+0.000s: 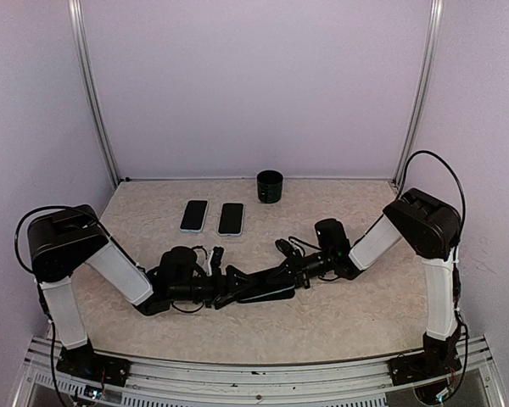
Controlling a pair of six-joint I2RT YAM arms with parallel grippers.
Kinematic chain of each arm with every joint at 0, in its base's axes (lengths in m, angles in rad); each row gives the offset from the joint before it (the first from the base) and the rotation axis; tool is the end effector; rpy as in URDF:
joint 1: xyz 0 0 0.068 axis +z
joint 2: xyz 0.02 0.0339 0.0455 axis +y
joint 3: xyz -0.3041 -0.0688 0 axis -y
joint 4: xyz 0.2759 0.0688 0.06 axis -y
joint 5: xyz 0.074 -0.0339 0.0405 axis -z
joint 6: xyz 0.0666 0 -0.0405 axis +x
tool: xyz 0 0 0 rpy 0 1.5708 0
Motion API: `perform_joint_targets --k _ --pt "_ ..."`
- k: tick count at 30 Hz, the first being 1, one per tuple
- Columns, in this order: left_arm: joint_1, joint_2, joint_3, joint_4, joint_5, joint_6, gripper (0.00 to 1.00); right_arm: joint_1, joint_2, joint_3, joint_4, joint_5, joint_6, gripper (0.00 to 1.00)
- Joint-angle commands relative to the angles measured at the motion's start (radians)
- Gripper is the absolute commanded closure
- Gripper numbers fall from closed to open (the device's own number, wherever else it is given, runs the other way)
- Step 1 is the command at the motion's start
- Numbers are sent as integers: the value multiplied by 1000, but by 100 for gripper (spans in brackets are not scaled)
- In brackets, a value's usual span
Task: Put the phone into the phone case
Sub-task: Pass from the right arm to the left
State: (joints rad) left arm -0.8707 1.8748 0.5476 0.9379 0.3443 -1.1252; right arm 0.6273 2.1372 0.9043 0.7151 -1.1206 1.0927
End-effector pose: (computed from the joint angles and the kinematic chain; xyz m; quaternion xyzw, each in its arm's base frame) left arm 0.2162 -0.2915 0.0985 -0.0092 0.8237 -0.5383 0.1779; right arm 0.3054 0.2955 0.0787 0.0910 -0.7742 -0.6224 0.0705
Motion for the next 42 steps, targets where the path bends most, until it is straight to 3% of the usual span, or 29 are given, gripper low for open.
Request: perform_joint_targets --k 1,15,19,23,31,33,37,42 --pt "-13 11 1 146 65 -14 17 41 -22 15 -17 35 -38 100" --pt "-21 33 -11 259 80 -42 29 73 -13 -1 139 34 96 100" --pt "-22 38 -14 273 83 -48 34 77 -5 8 115 41 77 100" --pt "-21 30 -24 277 79 -46 41 79 -1 0 105 41 65 100" --pt "-17 25 -35 303 87 -54 64 78 -2 -10 68 45 30 100" --pt "-17 27 -37 316 89 -58 65 77 -8 -6 39 47 11 100" --pt "-17 25 -41 321 88 -58 69 75 -32 14 -80 62 -67 89" --pt "-17 21 -44 328 86 -59 72 72 -82 67 -328 132 -226 81"
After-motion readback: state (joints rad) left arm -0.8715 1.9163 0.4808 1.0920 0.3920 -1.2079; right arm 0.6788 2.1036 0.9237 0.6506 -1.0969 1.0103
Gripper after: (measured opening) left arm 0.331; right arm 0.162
